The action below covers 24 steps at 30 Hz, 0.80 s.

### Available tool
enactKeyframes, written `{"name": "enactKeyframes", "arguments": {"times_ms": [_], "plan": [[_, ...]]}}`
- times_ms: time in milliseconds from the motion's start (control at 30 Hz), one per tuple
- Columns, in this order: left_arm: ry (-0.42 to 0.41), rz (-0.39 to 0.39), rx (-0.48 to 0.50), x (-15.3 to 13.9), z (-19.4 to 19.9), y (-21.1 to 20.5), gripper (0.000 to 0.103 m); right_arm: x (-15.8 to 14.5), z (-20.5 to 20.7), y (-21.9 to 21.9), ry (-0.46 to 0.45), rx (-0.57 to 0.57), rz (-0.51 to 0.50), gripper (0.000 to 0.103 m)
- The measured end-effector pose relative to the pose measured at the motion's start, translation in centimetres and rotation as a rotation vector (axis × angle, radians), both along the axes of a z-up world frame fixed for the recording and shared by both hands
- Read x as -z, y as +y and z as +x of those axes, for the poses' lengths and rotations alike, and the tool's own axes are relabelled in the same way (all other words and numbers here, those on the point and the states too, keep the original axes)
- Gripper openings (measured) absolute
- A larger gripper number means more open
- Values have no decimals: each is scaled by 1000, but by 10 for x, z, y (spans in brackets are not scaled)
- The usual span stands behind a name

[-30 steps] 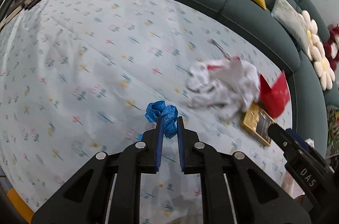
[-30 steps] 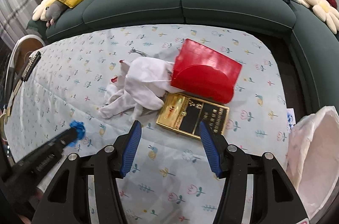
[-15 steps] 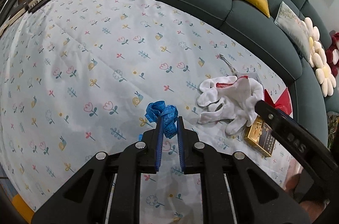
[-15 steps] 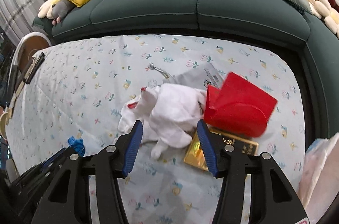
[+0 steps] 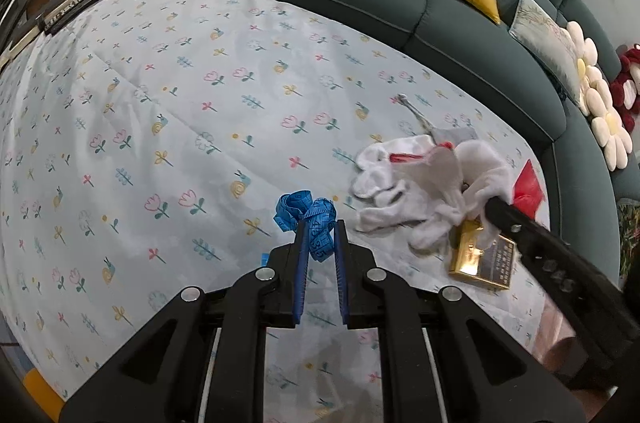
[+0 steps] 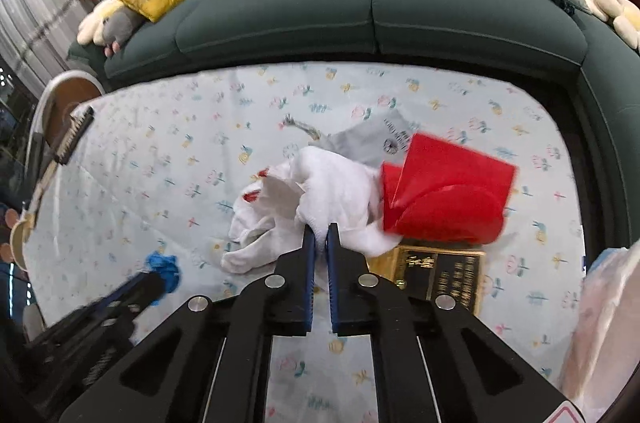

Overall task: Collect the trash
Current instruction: 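Grasp the blue ribbon with the left gripper while the right gripper grasps the white gloves, then carry the blue ribbon and white gloves over the wastebasket with both grippers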

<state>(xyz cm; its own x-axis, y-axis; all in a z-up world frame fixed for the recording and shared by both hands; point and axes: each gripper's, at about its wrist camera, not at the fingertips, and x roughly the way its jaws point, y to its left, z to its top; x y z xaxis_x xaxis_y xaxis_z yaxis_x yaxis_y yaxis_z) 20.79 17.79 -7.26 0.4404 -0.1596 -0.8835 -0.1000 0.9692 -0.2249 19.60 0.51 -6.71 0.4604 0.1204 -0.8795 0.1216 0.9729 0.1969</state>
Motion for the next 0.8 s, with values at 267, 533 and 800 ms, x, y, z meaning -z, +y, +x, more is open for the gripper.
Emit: {"name": "enactKeyframes", "arguments": {"times_ms": [267, 533, 800], "plan": [[-47, 2, 72, -31, -22, -41, 12, -61, -37, -37, -107, 55, 2, 6], [-99, -6, 204, -65, -51, -113, 12, -96, -92, -97, -159, 159, -28, 6], [-121, -18, 363, -79, -82, -204, 12, -101, -156, -169, -151, 279, -72, 6]]}}
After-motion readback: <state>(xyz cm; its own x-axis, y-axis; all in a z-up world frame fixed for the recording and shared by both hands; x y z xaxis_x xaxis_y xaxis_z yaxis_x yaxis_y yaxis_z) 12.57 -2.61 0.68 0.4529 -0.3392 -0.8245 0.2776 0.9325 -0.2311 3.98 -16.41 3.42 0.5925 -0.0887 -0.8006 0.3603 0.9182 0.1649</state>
